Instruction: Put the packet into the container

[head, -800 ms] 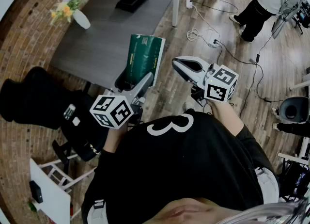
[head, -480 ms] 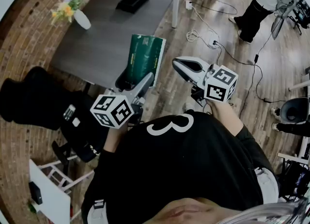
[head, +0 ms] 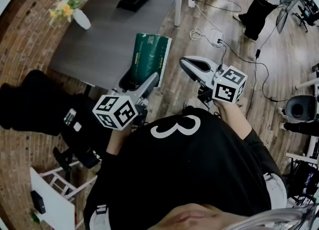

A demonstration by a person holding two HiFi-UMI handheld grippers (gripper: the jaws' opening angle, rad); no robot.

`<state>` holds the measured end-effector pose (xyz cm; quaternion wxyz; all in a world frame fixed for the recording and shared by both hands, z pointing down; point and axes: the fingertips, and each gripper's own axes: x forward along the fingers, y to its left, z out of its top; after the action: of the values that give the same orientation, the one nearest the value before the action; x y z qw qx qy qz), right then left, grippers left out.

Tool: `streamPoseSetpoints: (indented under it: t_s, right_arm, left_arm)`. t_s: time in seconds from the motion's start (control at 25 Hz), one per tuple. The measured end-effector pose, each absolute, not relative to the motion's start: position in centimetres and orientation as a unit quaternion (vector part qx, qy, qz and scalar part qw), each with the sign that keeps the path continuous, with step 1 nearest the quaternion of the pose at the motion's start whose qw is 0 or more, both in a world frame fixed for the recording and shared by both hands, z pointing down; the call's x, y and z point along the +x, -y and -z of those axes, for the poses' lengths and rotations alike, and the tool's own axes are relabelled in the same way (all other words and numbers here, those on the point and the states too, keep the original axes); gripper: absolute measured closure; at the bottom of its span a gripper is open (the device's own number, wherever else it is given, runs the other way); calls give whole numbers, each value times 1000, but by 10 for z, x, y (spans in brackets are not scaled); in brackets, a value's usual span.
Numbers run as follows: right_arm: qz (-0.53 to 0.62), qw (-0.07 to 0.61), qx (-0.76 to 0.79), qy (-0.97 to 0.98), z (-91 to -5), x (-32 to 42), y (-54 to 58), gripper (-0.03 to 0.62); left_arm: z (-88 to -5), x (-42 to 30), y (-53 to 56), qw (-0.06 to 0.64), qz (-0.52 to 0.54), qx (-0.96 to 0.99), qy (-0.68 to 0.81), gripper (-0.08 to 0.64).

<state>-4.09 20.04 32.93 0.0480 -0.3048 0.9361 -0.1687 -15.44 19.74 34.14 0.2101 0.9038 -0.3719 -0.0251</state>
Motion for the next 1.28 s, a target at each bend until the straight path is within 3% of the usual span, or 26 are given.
streamPoseSetpoints:
  t_s: [0.44,0.92,1.28]
  right_arm:
    - [189,53,-292,-936,-346,-29,-145,591]
    - [221,59,-265,-937,-345,29,0,591]
    - [202,60,-237,-948,-330,78,91,591]
  left_arm:
    - [-360,-141,-144,230,18,897,377,147]
    - [-363,-85,-10,243,7,883,400,147]
    - [-348,-34,82,211,-13,884,417,147]
